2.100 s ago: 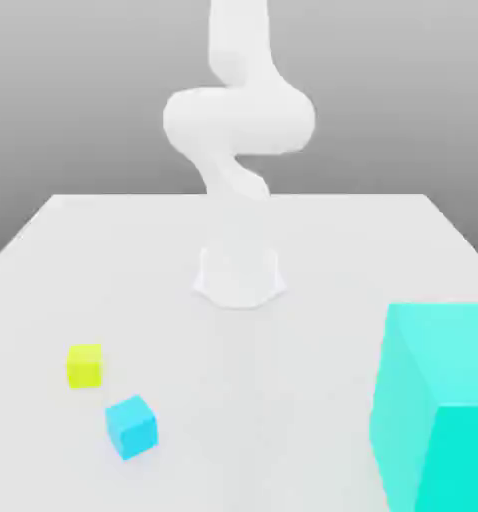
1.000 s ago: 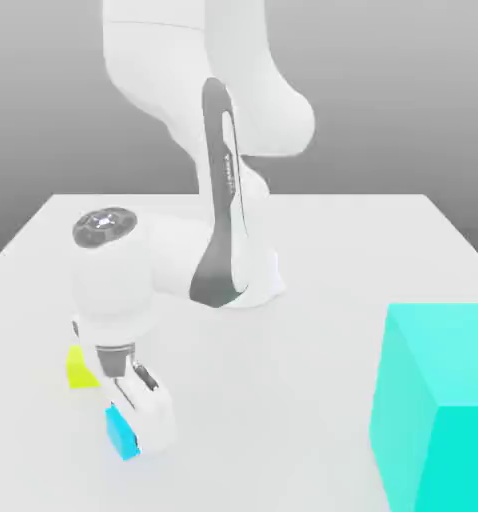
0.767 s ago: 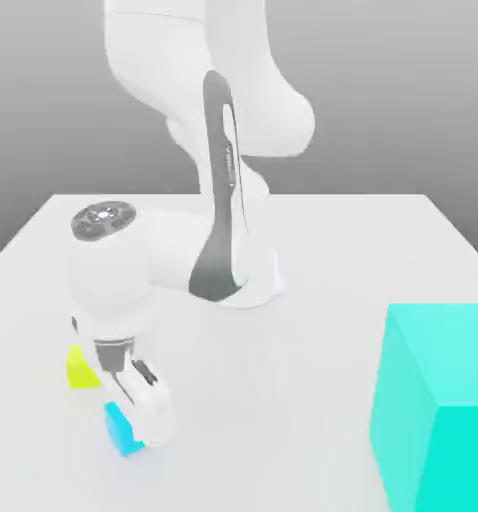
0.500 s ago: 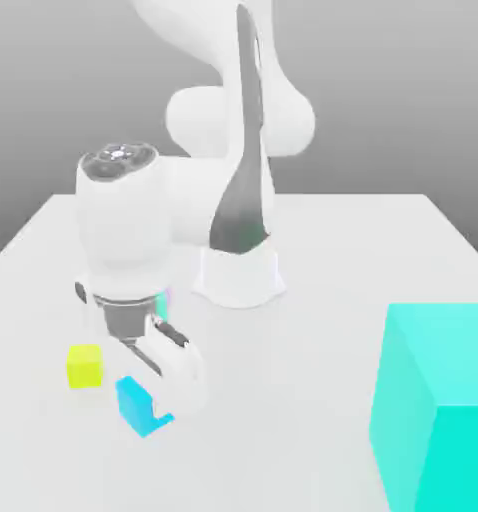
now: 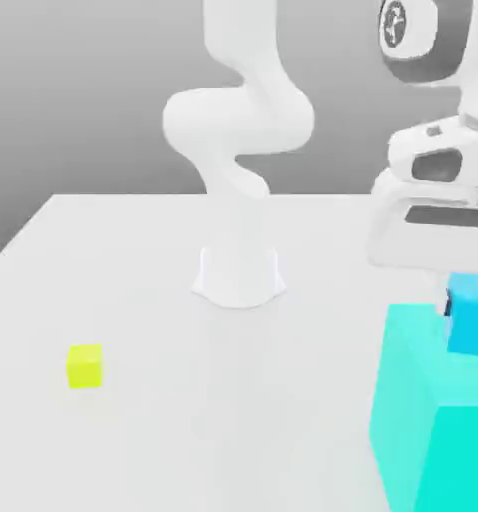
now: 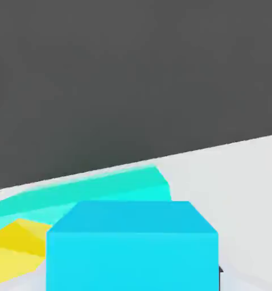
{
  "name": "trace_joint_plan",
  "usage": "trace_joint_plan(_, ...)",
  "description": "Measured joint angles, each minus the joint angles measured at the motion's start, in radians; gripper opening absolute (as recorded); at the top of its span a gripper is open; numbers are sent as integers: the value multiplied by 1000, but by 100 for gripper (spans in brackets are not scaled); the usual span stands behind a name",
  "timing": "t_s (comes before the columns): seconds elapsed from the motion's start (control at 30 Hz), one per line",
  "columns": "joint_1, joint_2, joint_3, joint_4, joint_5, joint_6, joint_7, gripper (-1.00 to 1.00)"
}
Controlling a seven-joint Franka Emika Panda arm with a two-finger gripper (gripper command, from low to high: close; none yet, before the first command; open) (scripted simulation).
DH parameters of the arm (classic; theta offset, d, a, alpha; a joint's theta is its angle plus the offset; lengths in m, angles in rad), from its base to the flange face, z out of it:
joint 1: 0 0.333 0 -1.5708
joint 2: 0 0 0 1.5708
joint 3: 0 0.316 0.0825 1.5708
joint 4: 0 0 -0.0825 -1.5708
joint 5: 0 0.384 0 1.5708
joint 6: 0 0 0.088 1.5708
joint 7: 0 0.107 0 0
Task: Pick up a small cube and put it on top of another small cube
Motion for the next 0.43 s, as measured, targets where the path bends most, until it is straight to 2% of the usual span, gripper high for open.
trace_joint_plan(0.1, 8, 34, 2, -35, -14, 67, 8, -100)
trace_joint_plan(0.13, 11, 46, 0, -53, -18, 97, 11, 100)
trace_joint_plan(0.33, 12, 52, 0, -63, -23, 111, 13, 100)
trace_joint_plan(0.43, 7, 22, 4, -11, -16, 31, 7, 100)
